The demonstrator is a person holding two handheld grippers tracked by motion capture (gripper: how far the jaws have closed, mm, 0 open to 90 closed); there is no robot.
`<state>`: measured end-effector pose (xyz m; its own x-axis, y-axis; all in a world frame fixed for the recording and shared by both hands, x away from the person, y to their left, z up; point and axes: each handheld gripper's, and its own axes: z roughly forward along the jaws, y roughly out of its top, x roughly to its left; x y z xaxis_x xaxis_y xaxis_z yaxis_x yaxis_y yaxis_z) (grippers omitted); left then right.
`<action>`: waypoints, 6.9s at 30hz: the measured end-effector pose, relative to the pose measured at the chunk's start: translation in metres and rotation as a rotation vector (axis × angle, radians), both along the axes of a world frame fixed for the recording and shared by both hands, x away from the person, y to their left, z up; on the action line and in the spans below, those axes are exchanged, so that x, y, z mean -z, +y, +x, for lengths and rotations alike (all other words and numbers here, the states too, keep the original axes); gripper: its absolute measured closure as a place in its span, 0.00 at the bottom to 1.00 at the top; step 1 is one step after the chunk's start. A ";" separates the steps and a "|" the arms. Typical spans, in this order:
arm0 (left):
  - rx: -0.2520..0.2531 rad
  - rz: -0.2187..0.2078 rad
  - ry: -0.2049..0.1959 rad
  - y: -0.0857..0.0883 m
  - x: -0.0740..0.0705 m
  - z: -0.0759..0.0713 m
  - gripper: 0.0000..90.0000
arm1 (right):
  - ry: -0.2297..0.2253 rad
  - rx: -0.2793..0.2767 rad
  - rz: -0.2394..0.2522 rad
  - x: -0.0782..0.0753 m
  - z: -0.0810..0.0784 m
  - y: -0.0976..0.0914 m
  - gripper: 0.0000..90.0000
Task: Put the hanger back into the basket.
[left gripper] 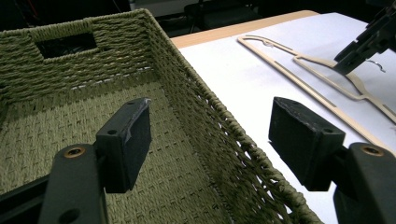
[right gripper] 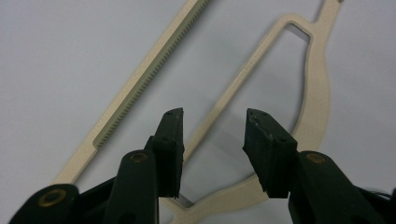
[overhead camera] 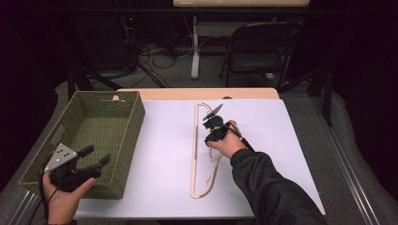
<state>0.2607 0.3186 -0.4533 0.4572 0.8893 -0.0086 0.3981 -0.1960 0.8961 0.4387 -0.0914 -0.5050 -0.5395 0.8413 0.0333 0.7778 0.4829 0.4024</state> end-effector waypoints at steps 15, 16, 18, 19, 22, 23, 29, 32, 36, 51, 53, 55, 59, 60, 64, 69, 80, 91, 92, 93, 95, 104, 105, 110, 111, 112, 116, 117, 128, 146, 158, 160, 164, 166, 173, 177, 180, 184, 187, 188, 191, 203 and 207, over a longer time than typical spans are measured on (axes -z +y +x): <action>-0.012 0.000 -0.003 0.004 0.000 0.000 0.34 | 0.093 -0.002 -0.037 0.014 0.005 0.006 0.64; -0.012 0.000 -0.002 0.004 0.000 0.000 0.34 | 0.082 0.021 -0.012 0.017 0.004 0.007 0.64; -0.012 -0.003 -0.003 0.003 0.000 0.000 0.34 | 0.077 0.004 -0.030 0.018 0.006 0.006 0.64; -0.011 -0.004 -0.003 0.003 0.000 0.000 0.34 | 0.101 0.001 -0.054 0.017 0.006 0.006 0.64; -0.009 -0.003 -0.004 0.002 -0.001 0.000 0.33 | 0.127 0.003 -0.048 0.017 0.006 0.005 0.64; -0.009 -0.002 -0.002 0.002 0.000 0.000 0.33 | 0.125 0.007 -0.045 0.017 0.006 0.006 0.64; -0.009 -0.004 -0.002 0.003 0.000 0.001 0.33 | 0.154 0.013 -0.035 0.019 0.008 0.006 0.63; -0.011 -0.007 -0.003 0.003 0.000 0.001 0.34 | 0.169 0.009 -0.035 0.019 0.009 0.005 0.62; -0.012 -0.008 -0.004 0.003 0.000 0.000 0.34 | 0.184 0.001 -0.037 0.020 0.010 0.006 0.62; -0.015 -0.012 -0.004 0.003 0.000 0.001 0.34 | 0.180 -0.023 -0.050 0.021 0.008 0.012 0.67; -0.017 -0.012 -0.005 0.004 0.000 0.001 0.34 | 0.176 -0.024 -0.058 0.021 0.008 0.011 0.70; -0.016 -0.009 -0.006 0.004 0.000 0.001 0.34 | 0.159 -0.016 -0.068 0.022 0.008 0.012 0.74; -0.018 -0.010 -0.006 0.004 0.000 0.001 0.34 | 0.163 -0.005 -0.071 0.021 0.008 0.012 0.76; -0.019 -0.010 -0.006 0.004 0.000 0.001 0.34 | 0.154 0.002 -0.075 0.022 0.007 0.012 0.76; -0.019 -0.010 -0.009 0.005 -0.001 0.001 0.34 | 0.161 0.019 -0.057 0.022 0.008 0.012 0.77; -0.022 -0.014 -0.013 0.006 -0.001 0.000 0.34 | 0.161 0.028 -0.065 0.022 0.008 0.011 0.82; -0.021 -0.013 -0.017 0.004 -0.002 -0.001 0.34 | 0.190 -0.073 -0.125 0.018 0.002 0.005 0.95; -0.011 -0.008 -0.015 0.001 -0.001 0.000 0.34 | 0.153 -0.129 -0.153 0.015 -0.003 0.002 0.95; -0.010 -0.008 -0.016 0.001 -0.002 0.000 0.34 | 0.144 -0.145 -0.155 0.014 -0.003 0.001 0.95; -0.010 -0.009 -0.017 0.001 -0.002 -0.001 0.34 | 0.142 -0.157 -0.169 0.013 -0.004 0.001 0.95; -0.009 -0.007 -0.018 0.000 -0.002 -0.001 0.34 | 0.117 -0.175 -0.158 0.014 -0.006 -0.001 0.95; 0.001 -0.002 -0.021 -0.002 -0.003 -0.002 0.35 | 0.034 -0.293 -0.164 0.005 -0.019 -0.010 0.95; 0.003 -0.002 -0.024 -0.003 -0.004 -0.002 0.35 | 0.020 -0.305 -0.167 0.003 -0.021 -0.011 0.95; 0.030 0.012 -0.030 -0.011 -0.007 -0.004 0.36 | -0.060 -0.407 -0.191 -0.002 -0.036 -0.019 0.95; 0.037 0.014 -0.032 -0.013 -0.008 -0.004 0.36 | -0.077 -0.435 -0.205 -0.003 -0.040 -0.020 0.95; 0.047 0.018 -0.032 -0.016 -0.008 -0.004 0.36 | -0.099 -0.449 -0.211 -0.003 -0.045 -0.021 0.95; 0.089 0.025 -0.029 -0.029 -0.010 -0.005 0.36 | -0.162 -0.505 -0.215 -0.007 -0.062 -0.025 0.95; 0.096 0.025 -0.028 -0.032 -0.011 -0.005 0.36 | -0.154 -0.519 -0.216 -0.009 -0.066 -0.027 0.95; 0.243 0.059 0.015 -0.088 -0.005 -0.006 0.34 | -0.214 -0.652 -0.222 -0.011 -0.086 -0.044 0.95; 0.402 0.112 0.200 -0.149 0.011 0.056 0.33 | -0.320 -0.820 -0.263 -0.015 -0.112 -0.044 0.95; 0.520 0.124 0.266 -0.177 0.016 0.084 0.38 | -0.356 -0.868 -0.275 -0.019 -0.119 -0.036 0.95; 0.525 0.128 0.272 -0.180 0.018 0.086 0.39 | -0.359 -0.873 -0.276 -0.019 -0.119 -0.035 0.95; 0.543 0.118 0.319 -0.185 0.024 0.091 0.40 | -0.358 -0.879 -0.285 -0.017 -0.119 -0.034 0.95; 0.549 0.116 0.334 -0.188 0.027 0.093 0.40 | -0.357 -0.883 -0.288 -0.016 -0.119 -0.033 0.95; 0.566 0.134 0.374 -0.198 0.034 0.095 0.40 | -0.359 -0.890 -0.293 -0.014 -0.118 -0.031 0.95; 0.593 0.153 0.408 -0.201 0.039 0.098 0.41 | -0.356 -0.896 -0.303 -0.012 -0.119 -0.029 0.95; 0.597 0.175 0.431 -0.204 0.043 0.100 0.43 | -0.357 -0.902 -0.310 -0.010 -0.119 -0.028 0.95; 0.615 0.191 0.448 -0.208 0.047 0.100 0.46 | -0.362 -0.910 -0.317 -0.009 -0.120 -0.026 0.95; 0.623 0.195 0.457 -0.210 0.051 0.100 0.48 | -0.365 -0.918 -0.317 -0.009 -0.120 -0.025 0.95; 0.626 0.204 0.459 -0.211 0.051 0.100 0.49 | -0.366 -0.919 -0.318 -0.009 -0.120 -0.025 0.95; 0.633 0.217 0.472 -0.213 0.054 0.101 0.49 | -0.361 -0.920 -0.319 -0.008 -0.121 -0.025 0.95; 0.643 0.232 0.508 -0.215 0.060 0.102 0.45 | -0.363 -0.938 -0.331 -0.006 -0.122 -0.023 0.95; 0.646 0.247 0.513 -0.215 0.061 0.101 0.43 | -0.362 -0.943 -0.330 -0.006 -0.123 -0.022 0.95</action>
<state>0.3620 0.1033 -0.5145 0.8670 0.4594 -0.1931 0.4851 -0.6893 0.5382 0.3160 -0.1139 -0.4990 -0.9105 0.0152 -0.4133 -0.1082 0.9557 0.2737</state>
